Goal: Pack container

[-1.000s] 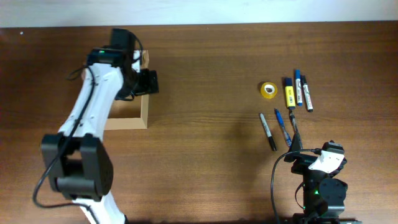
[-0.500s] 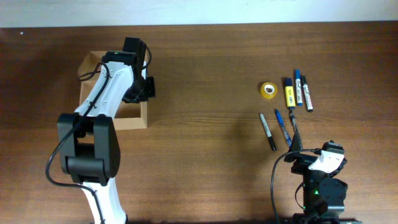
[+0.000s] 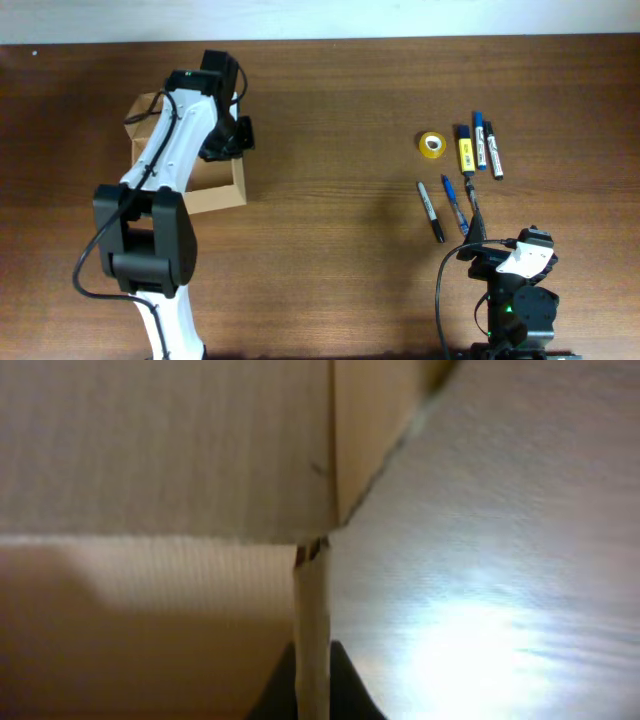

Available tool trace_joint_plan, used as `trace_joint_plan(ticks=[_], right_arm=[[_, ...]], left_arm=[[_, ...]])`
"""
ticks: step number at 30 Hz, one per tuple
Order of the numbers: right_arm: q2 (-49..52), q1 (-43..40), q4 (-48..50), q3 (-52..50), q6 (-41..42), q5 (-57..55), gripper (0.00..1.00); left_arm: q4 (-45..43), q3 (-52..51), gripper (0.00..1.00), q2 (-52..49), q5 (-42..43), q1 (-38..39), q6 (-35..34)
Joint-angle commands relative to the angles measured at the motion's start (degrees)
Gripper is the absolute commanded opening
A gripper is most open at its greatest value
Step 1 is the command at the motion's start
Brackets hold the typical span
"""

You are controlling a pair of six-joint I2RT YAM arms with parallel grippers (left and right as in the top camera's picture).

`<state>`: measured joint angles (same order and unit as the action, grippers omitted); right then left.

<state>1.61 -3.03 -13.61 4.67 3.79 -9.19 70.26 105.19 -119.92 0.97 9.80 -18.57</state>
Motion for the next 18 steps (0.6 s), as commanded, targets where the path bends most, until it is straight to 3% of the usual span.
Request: trace_joint_plan(ticks=[1, 8, 18], right_arm=[[-0.50, -0.48, -0.07, -0.39, -0.37, -0.70, 0.99], [-0.50, -0.48, -0.07, -0.39, -0.37, -0.70, 0.99], [-0.50, -0.48, -0.07, -0.39, -0.37, -0.70, 0.99]], left_arm=[[3.19, 9.09, 0.02, -0.39, -2.82, 5.18, -5.64], [5.62, 23.58, 0.01, -0.42, -8.13, 17.18, -14.64], [2.12, 24.90, 0.02, -4.55, -8.96, 26.32, -25.00]])
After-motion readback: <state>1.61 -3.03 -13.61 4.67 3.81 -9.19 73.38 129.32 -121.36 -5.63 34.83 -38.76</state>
